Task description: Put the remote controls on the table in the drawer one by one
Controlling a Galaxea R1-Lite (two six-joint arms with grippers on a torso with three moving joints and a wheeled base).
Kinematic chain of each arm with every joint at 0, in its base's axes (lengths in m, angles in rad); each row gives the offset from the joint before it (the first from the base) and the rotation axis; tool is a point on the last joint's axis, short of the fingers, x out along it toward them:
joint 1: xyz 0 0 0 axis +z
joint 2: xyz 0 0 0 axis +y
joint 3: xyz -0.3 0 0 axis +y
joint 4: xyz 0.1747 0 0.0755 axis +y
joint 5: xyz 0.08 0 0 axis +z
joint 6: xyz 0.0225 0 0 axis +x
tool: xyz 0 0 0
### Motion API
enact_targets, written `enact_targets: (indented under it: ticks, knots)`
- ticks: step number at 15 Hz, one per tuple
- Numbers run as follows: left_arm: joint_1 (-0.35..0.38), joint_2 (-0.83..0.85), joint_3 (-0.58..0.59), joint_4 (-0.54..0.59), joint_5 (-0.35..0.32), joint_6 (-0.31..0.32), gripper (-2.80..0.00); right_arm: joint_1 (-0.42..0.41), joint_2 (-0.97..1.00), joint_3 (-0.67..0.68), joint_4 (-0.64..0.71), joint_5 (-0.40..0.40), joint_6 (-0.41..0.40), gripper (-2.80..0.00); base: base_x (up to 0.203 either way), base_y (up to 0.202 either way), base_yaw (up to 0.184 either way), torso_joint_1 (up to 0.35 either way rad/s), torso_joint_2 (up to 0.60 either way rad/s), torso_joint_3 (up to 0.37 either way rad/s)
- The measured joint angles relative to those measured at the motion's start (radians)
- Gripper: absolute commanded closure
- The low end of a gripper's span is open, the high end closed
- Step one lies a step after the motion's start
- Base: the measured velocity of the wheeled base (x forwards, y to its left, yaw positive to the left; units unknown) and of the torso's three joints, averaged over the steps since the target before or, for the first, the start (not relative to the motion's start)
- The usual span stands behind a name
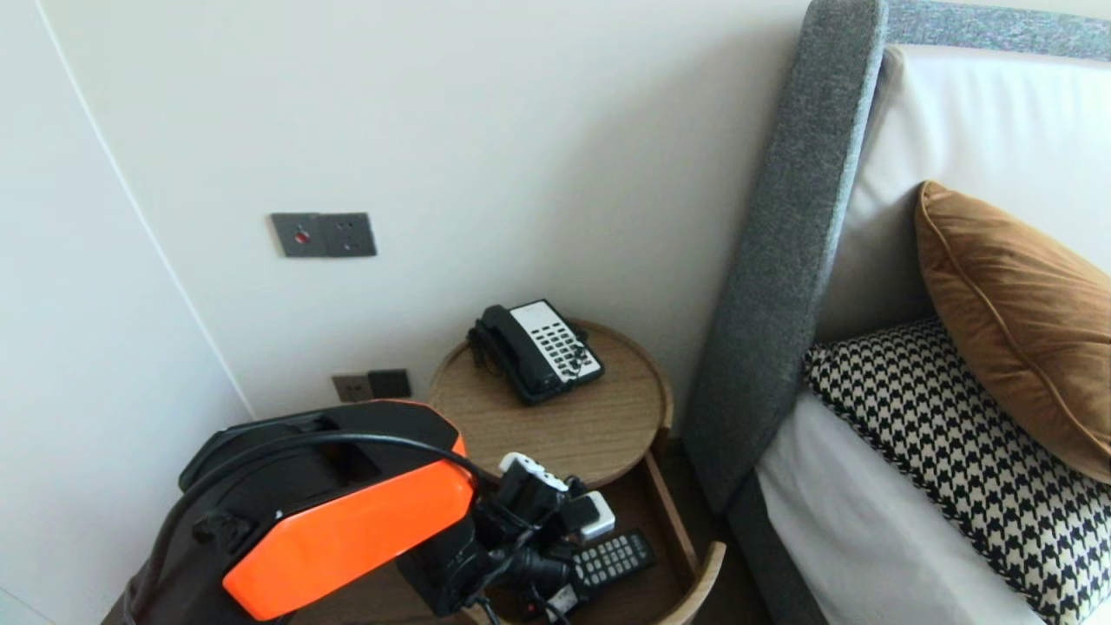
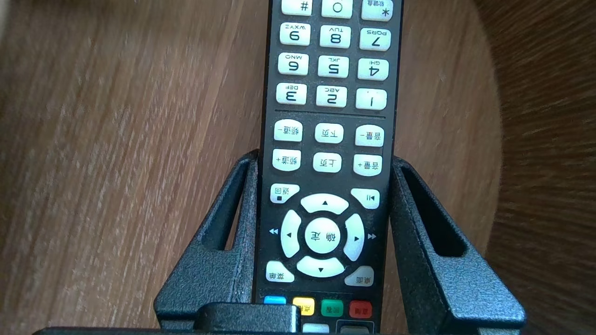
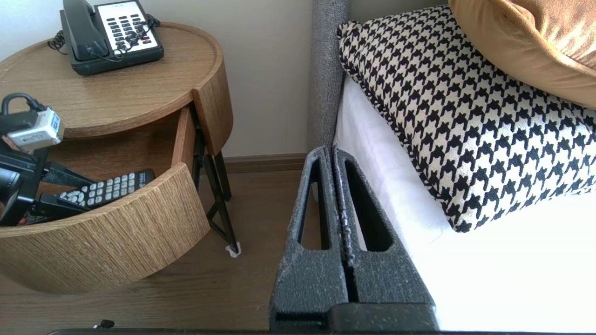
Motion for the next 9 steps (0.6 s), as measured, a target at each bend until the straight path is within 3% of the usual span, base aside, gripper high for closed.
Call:
enact_targets:
  ticks: [9]
  knots:
    - [0.007,0.018,-0.006,0.002,0.002,-0.022,0.0,0.0,0.0,0.0,0.0,0.0,0.0,0.0,0.0,0.0,0.0,0.0,0.0,0.0]
